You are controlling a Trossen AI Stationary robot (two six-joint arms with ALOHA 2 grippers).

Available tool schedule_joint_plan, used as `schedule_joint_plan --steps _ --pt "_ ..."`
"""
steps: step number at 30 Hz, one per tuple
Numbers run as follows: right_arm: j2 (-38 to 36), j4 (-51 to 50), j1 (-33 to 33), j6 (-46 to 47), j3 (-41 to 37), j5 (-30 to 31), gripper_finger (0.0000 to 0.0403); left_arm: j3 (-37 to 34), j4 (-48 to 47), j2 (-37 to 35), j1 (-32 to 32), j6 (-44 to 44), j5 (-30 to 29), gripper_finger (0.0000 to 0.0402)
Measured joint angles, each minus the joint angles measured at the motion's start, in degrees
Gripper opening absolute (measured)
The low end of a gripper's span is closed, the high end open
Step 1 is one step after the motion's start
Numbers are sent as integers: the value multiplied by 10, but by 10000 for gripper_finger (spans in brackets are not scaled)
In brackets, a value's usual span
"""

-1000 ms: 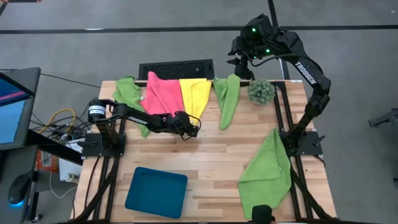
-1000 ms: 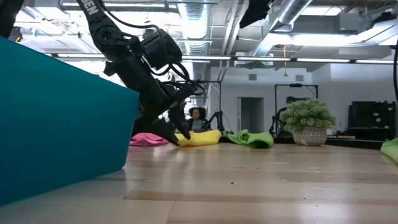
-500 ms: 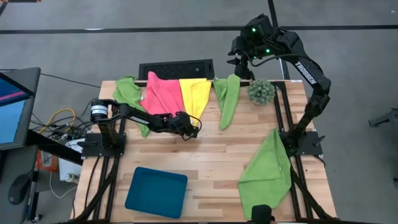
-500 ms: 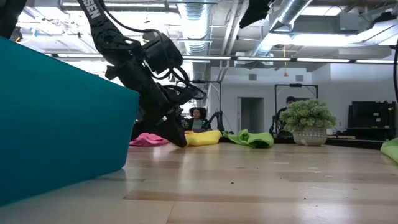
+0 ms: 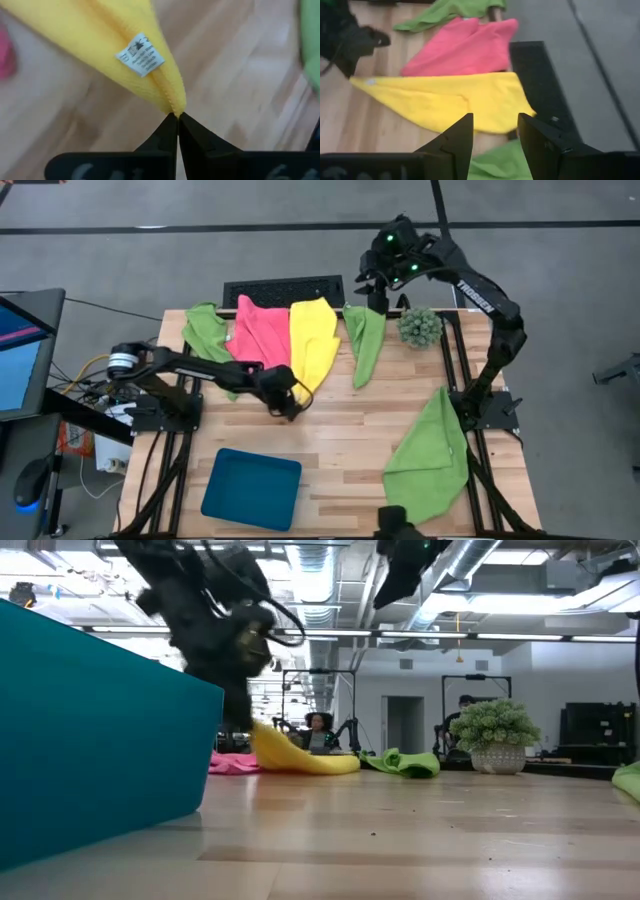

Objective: Fold microfiber towels
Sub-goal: Fold the yellow microfiber towel

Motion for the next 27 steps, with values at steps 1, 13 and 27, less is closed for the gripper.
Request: schedule_joint_plan --steps 1,13,27 --pt "0 16 5 0 -19 -2 179 0 -11 -10 -8 4 5 0" --pt "0 365 117 0 -287 -6 179 0 -86 -45 -87 0 27 0" --pt "134 427 197 52 -319 -52 179 0 -92 -45 -142 88 117 0"
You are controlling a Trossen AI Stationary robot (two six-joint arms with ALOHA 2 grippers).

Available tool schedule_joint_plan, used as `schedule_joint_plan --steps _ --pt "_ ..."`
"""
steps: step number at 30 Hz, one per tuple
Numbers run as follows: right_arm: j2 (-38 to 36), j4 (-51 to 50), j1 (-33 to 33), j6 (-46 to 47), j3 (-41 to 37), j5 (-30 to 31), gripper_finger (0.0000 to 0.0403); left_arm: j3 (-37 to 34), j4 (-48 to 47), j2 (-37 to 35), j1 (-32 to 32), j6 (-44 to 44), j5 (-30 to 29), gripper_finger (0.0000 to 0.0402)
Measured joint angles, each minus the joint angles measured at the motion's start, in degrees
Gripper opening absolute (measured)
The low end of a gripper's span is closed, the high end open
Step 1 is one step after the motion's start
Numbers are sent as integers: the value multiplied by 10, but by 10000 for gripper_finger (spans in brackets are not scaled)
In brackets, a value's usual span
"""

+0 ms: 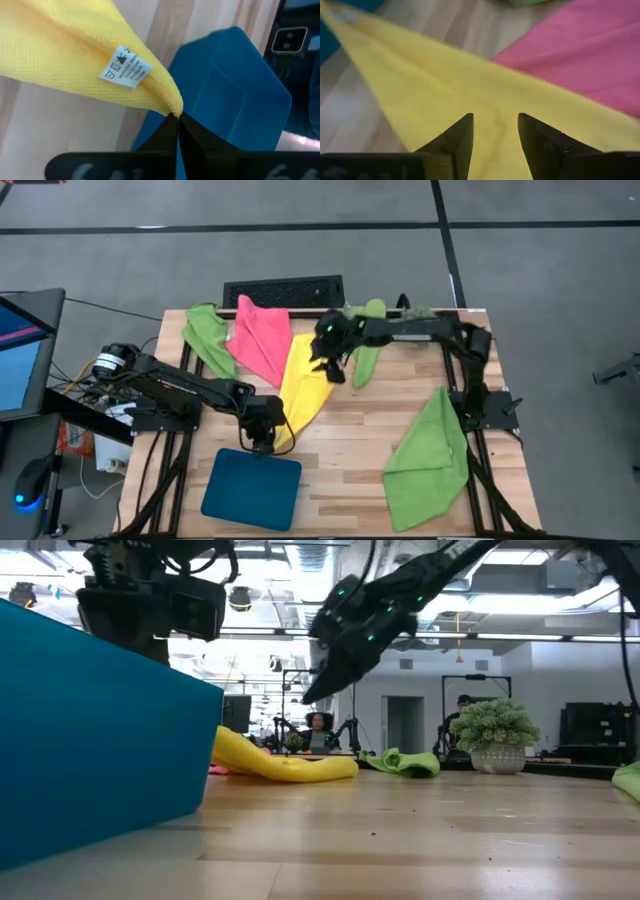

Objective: Fold microfiber towels
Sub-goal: Fold the yellow microfiber towel

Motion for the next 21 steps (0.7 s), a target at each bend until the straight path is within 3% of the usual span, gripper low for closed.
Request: schedule_joint_plan --steps 7,15,21 --pt "74 43 24 -7 33 6 179 0 2 0 -7 -12 -7 0" --pt "142 29 21 -11 80 50 179 0 -2 0 -7 -11 0 0" --pt "156 -15 15 -23 86 52 179 0 -3 0 -7 -1 0 0"
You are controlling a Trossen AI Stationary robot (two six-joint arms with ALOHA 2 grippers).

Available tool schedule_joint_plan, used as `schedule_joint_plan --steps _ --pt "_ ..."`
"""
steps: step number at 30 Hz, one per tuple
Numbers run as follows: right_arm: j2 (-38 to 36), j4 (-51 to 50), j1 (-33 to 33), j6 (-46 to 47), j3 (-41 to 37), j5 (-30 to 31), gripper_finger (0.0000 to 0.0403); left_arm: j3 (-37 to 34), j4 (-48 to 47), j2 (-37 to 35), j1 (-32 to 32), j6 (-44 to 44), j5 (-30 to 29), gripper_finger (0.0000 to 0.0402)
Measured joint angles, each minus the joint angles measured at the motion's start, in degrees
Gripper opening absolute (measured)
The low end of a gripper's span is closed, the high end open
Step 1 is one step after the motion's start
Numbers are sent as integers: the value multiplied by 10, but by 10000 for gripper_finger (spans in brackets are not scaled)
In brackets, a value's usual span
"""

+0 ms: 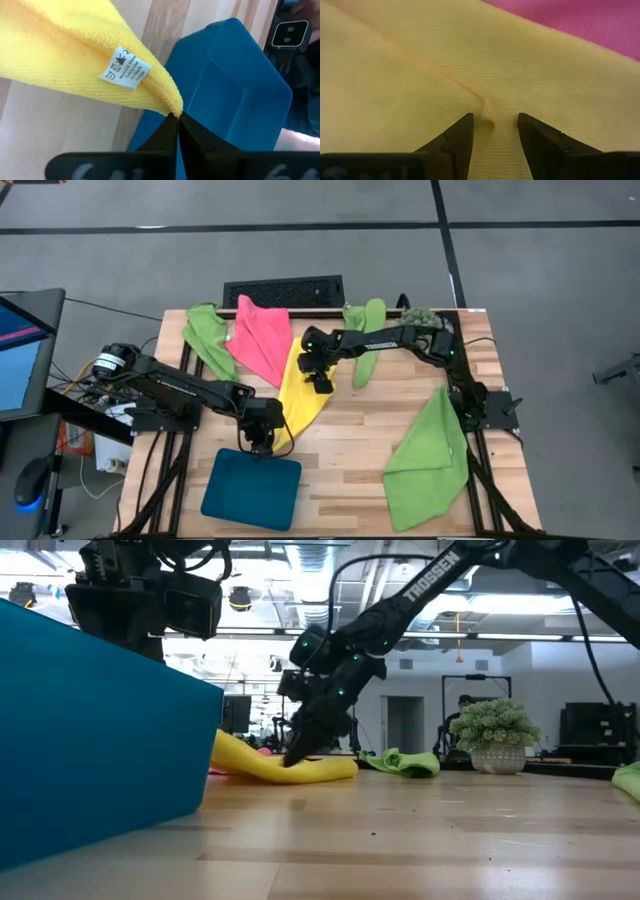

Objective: Fold microfiber towels
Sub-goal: Fold the yellow microfiber towel

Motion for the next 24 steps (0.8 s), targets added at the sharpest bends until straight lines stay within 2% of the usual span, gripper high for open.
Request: schedule_joint_plan --steps 8,19,24 --pt "7 9 0 -30 1 4 168 0 -2 0 0 5 -13 0" --pt "7 4 0 -25 1 5 44 0 -2 0 0 5 -20 0" --pt "2 -9 0 -15 0 4 25 0 -2 0 1 4 -21 0"
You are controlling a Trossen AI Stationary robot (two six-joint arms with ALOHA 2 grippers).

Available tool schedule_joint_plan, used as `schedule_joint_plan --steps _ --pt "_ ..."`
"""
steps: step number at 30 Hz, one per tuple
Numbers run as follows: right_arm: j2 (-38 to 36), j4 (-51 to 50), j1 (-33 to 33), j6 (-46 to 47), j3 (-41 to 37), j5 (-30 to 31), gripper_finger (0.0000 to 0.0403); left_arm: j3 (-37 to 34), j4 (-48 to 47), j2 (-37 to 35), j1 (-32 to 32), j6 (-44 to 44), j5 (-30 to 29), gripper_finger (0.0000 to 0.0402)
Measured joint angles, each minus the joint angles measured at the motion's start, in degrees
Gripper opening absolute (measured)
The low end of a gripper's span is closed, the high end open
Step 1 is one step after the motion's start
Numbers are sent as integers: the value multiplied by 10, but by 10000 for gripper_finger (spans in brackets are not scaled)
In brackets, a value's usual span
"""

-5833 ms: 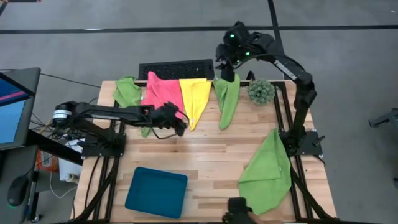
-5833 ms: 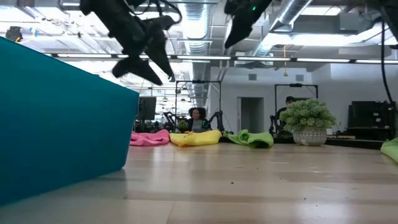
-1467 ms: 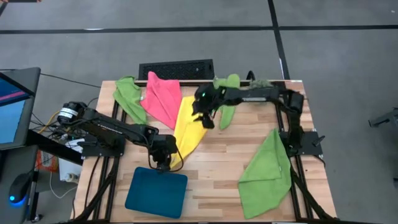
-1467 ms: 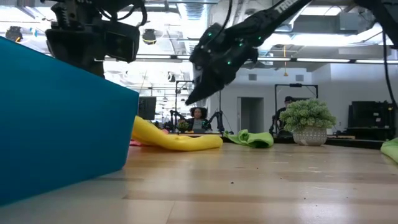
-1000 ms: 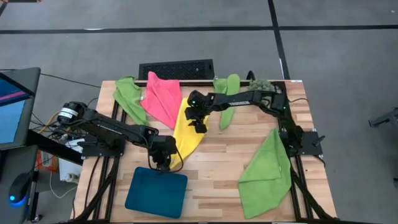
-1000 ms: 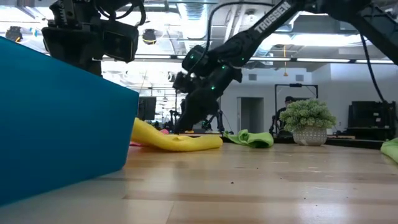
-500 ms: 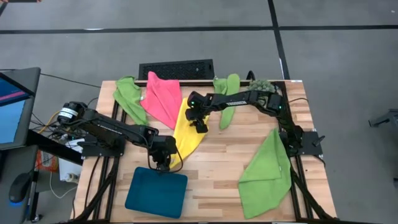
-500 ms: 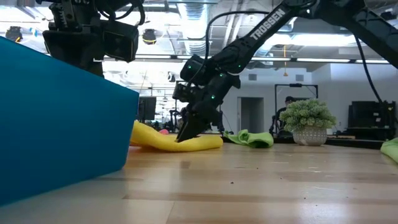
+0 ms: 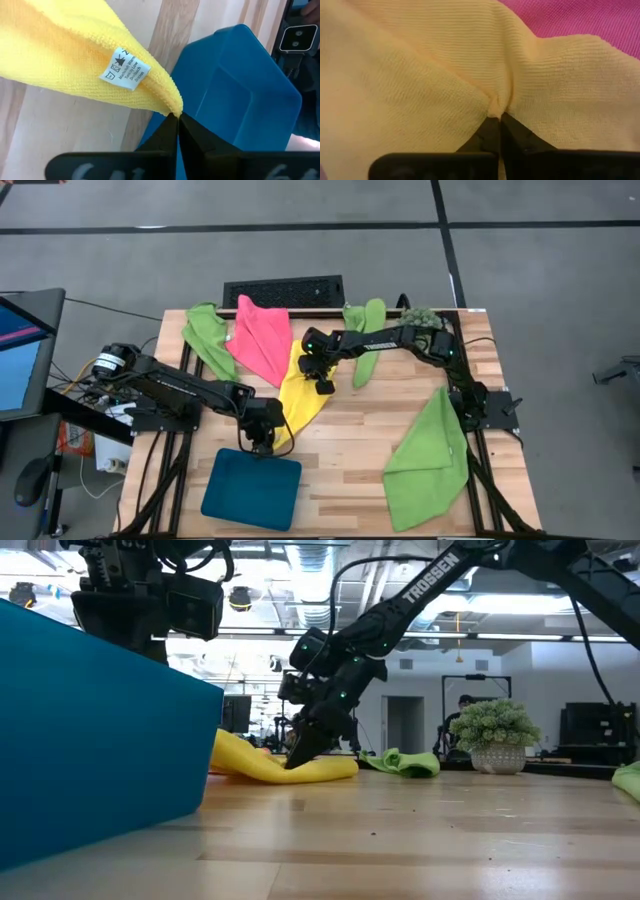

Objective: Fold microfiber towels
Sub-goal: Fold the yellow microfiber towel

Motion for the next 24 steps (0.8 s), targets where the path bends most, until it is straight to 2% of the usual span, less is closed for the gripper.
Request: schedule_joint_plan --steps 17,24 --pt "-23 8 0 -11 -1 11 120 0 0 0 0 -3 -8 0" --pt "-23 13 3 -44 -1 11 185 0 0 0 0 -2 -8 0"
